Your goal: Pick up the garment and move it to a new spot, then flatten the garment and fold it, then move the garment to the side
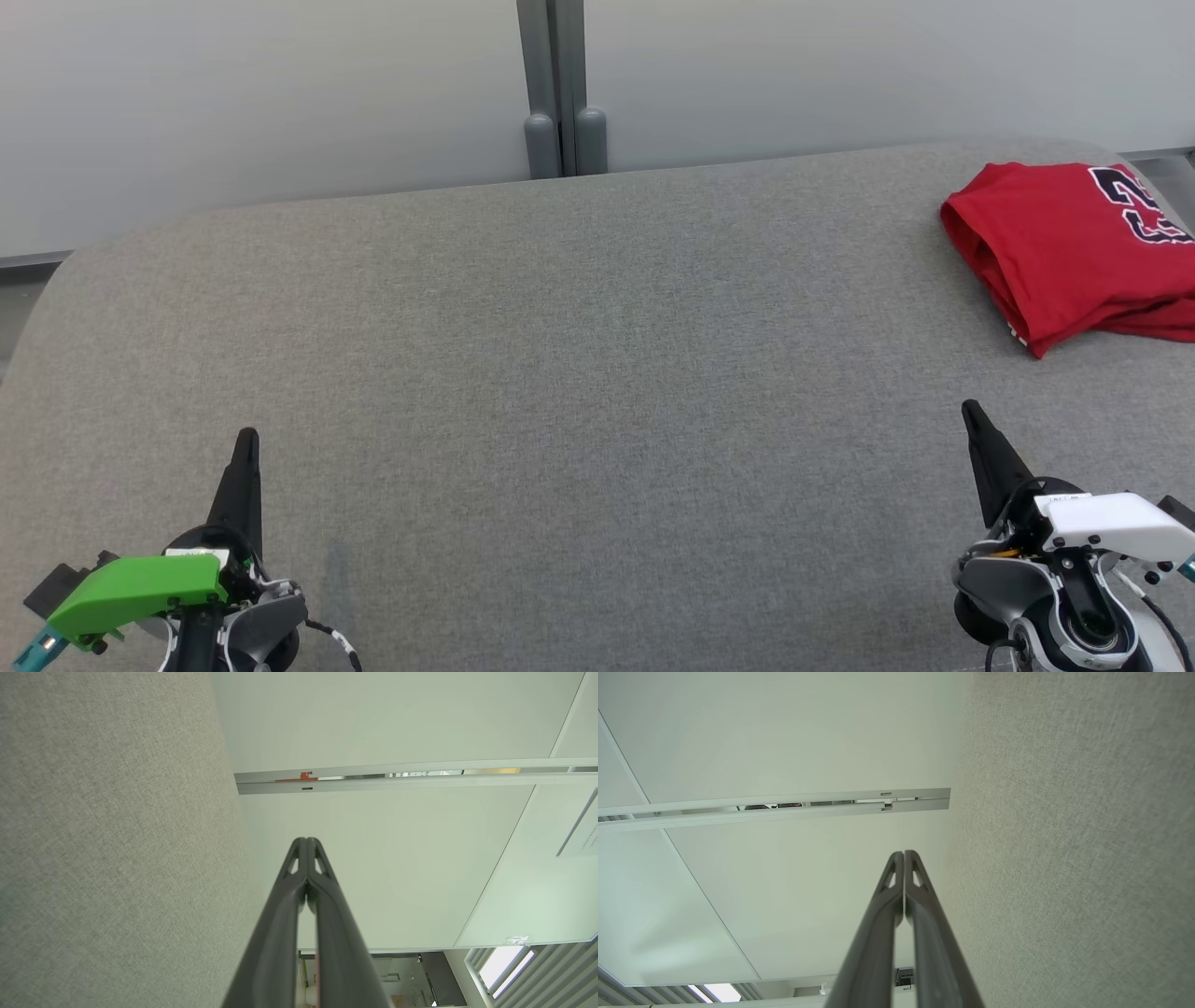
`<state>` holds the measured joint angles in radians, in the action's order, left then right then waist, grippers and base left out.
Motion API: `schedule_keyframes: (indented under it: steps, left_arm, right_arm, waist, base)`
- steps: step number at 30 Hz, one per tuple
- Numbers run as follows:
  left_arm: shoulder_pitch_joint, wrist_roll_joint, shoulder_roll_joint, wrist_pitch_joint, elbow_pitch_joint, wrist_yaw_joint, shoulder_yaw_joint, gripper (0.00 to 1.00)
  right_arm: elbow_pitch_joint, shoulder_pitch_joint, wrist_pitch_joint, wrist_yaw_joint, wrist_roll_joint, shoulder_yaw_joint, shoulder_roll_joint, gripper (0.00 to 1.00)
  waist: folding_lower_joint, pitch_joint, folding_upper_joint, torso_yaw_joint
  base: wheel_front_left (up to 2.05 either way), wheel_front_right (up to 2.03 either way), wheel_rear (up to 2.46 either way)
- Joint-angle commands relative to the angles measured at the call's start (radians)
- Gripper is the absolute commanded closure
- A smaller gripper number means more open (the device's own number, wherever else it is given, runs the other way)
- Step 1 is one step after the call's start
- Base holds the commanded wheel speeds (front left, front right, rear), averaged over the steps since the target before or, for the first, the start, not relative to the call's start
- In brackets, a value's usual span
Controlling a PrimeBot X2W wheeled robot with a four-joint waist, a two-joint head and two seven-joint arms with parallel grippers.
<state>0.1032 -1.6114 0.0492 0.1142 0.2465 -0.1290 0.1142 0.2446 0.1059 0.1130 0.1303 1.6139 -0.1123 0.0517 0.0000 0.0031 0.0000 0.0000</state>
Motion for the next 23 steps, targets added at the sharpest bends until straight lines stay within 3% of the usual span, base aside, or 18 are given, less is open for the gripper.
schedule_keyframes:
  steps: [1, 23]
  left_arm:
    - [0.011, -0.003, 0.0, 0.003, -0.002, -0.005, 0.003, 1.0]
    - [0.011, -0.003, 0.0, 0.003, -0.002, -0.005, 0.002, 1.0]
  right_arm:
    - [0.001, 0.006, 0.003, 0.001, 0.0, -0.002, 0.001, 1.0]
    - [0.001, 0.006, 0.004, 0.001, -0.001, -0.003, 0.0, 1.0]
  waist:
    - [0.0, 0.0, 0.0, 0.0]
    - [0.0, 0.0, 0.0, 0.0]
  base:
    - [0.0, 0.0, 0.0]
    - [0.0, 0.0, 0.0]
